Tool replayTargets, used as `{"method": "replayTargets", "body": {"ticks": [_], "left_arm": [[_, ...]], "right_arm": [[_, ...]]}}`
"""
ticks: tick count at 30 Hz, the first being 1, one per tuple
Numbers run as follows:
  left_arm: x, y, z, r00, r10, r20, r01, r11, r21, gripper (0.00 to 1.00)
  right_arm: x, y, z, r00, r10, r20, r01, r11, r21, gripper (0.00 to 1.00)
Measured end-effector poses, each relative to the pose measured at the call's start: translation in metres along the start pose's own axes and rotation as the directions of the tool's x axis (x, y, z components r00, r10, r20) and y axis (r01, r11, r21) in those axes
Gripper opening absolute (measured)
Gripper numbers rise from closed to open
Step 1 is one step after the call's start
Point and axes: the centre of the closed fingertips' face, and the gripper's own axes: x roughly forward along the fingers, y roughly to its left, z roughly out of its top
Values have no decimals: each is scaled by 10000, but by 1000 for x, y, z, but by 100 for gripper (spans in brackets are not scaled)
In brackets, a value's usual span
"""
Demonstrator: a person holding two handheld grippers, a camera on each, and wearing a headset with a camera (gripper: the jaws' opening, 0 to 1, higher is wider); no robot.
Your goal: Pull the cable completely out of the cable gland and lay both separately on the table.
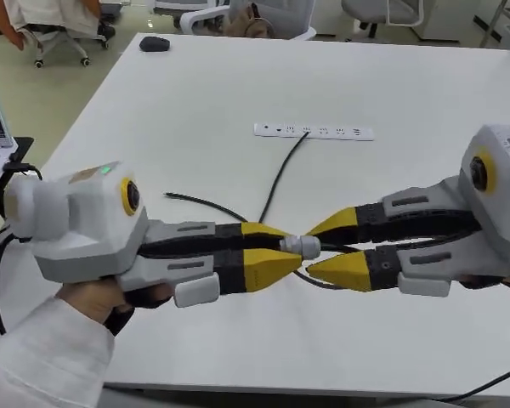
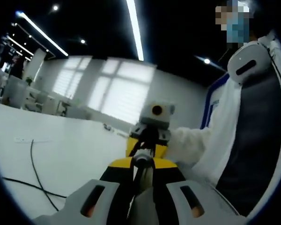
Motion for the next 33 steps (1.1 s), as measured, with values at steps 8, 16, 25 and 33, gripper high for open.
{"method": "replayTargets", "body": {"ticks": [8, 16, 25, 33], "left_arm": [[6, -1, -4, 9994, 77, -324, -36, 9922, 1245, 16], [6, 1, -3, 9994, 74, -328, -23, 9883, 1527, 16], [3, 4, -4, 9994, -133, -324, 108, 9971, -752, 15], [2, 7, -8, 9990, -128, -423, 62, 9880, -1543, 15]], "right_arm": [[-4, 3, 10, 9913, 495, 1220, -676, 9864, 1497, 12], [-4, 7, 8, 9904, 549, 1268, -758, 9831, 1668, 11], [0, 11, 6, 9961, 232, 854, -162, 9965, -819, 9], [5, 12, 3, 9985, 7, 551, 111, 9771, -2123, 10]]}}
